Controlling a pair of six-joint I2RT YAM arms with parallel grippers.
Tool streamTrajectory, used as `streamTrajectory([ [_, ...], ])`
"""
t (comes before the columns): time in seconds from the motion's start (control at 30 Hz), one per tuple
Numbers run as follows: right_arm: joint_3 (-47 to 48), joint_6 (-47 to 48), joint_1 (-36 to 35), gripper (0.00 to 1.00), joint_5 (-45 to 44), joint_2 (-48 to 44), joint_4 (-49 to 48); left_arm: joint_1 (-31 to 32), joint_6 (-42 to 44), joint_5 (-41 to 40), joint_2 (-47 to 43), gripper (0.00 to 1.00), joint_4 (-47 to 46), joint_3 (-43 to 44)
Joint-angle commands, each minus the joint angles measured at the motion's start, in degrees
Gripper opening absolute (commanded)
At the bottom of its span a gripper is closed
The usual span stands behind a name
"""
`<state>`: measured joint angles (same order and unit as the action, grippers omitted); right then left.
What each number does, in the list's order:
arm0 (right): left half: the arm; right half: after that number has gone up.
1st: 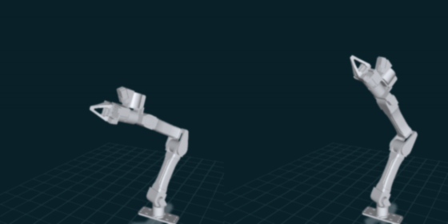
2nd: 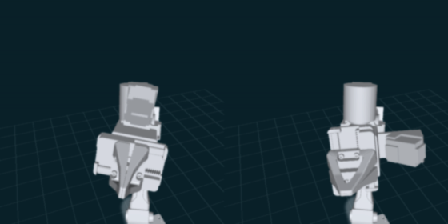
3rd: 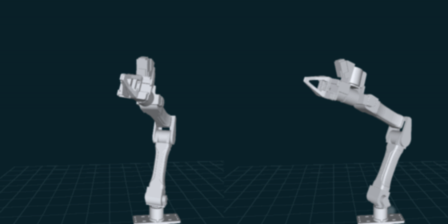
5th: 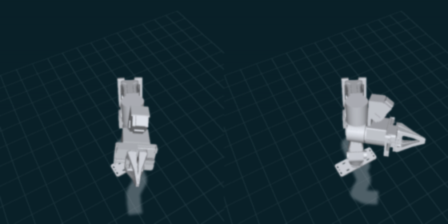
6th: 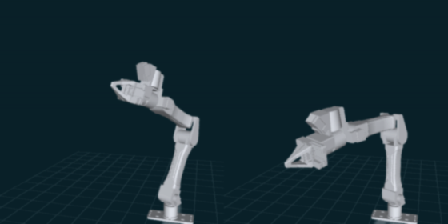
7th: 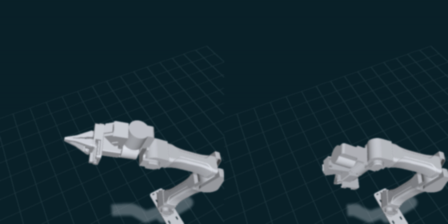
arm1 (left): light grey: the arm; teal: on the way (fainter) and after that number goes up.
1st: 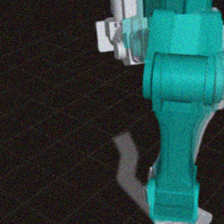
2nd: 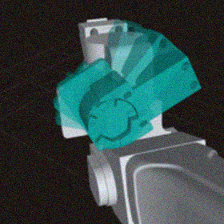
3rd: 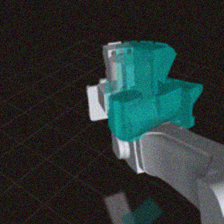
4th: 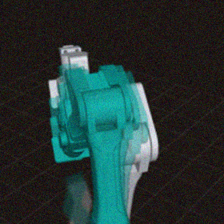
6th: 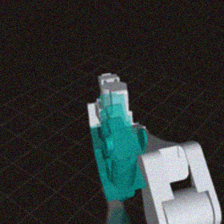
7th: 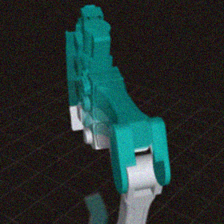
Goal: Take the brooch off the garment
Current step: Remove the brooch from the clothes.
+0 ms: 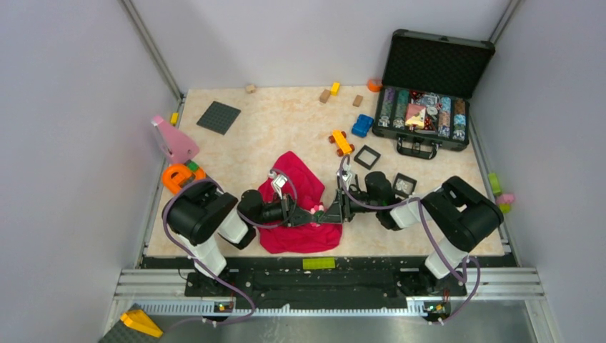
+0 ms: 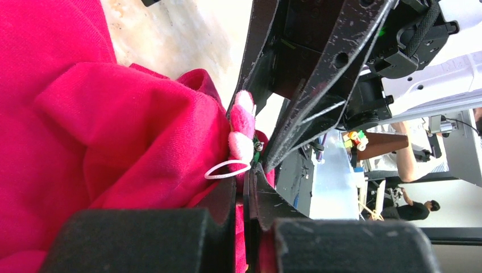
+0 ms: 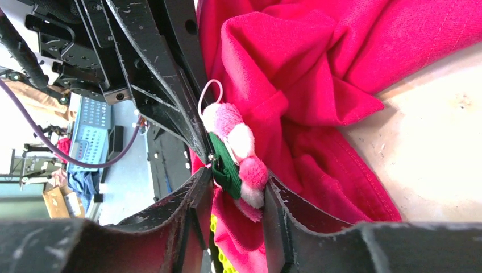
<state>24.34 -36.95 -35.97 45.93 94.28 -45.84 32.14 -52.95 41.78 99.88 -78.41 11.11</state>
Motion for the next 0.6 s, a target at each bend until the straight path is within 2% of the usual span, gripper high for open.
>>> streamTrajectory([
  [0.0,-0.19,1.6,-0.86,0.34,0.65,0.18,-1.53,0.19,1.18,-0.3,-0.96,0.0,-2.18,-0.3],
  [0.23,-0.79,0.43,-0.99,0.18,0.5,0.54,-4.28,0.26,1.1,-0.04,-0.87,0.0,-2.61,-0.28],
  [0.57,0.04,-0.18,-1.44,0.18,0.64,1.0,-5.16,0.51,1.09,0.07,-0.65,0.0,-2.67,-0.13],
])
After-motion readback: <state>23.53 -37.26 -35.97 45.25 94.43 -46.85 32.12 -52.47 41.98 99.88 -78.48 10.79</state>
